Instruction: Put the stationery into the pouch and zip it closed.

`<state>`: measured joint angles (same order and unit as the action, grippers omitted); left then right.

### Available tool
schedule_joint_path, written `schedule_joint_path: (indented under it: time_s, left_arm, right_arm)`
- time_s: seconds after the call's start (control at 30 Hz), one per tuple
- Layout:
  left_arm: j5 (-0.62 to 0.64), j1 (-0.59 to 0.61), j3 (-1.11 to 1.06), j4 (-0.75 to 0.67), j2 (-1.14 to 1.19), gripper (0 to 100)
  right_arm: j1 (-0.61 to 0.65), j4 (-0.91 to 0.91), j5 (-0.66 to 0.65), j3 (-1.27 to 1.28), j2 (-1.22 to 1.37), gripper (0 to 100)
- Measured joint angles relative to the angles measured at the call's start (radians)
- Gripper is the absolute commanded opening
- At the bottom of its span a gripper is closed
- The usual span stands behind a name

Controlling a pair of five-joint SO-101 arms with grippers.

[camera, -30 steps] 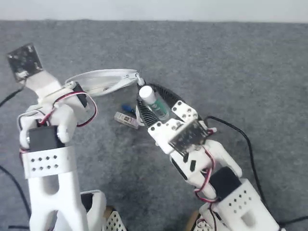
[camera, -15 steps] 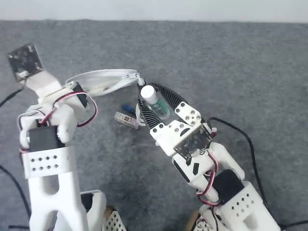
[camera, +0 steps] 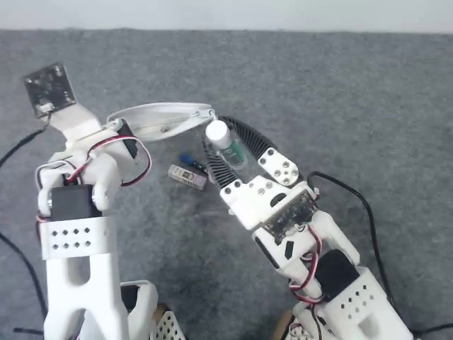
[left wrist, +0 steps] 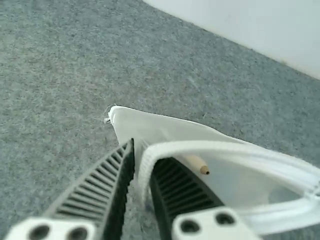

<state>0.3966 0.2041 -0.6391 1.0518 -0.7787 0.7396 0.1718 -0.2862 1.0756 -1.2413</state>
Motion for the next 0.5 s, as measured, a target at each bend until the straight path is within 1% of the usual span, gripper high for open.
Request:
schedule_joint_path:
  time_s: [0.13,0.23,0.33,0.5]
  left_arm:
    - [0.0,-0.002,0.0,0.0,0.0,1]
    - [0.0,-0.002,0.0,0.0,0.0,1]
    - [0.0,-0.002,0.0,0.0,0.0,1]
    - [0.0,-0.008,0.0,0.0,0.0,1]
  right_arm:
    - [0.08,-0.005,0.0,0.006,0.0,0.6]
    - [0.121,-0.068,0.0,0.026,0.0,0.6]
    - [0.126,-0.178,0.0,0.072,0.0,0.6]
    - [0.127,-0.422,0.0,0.172,0.0,0.6]
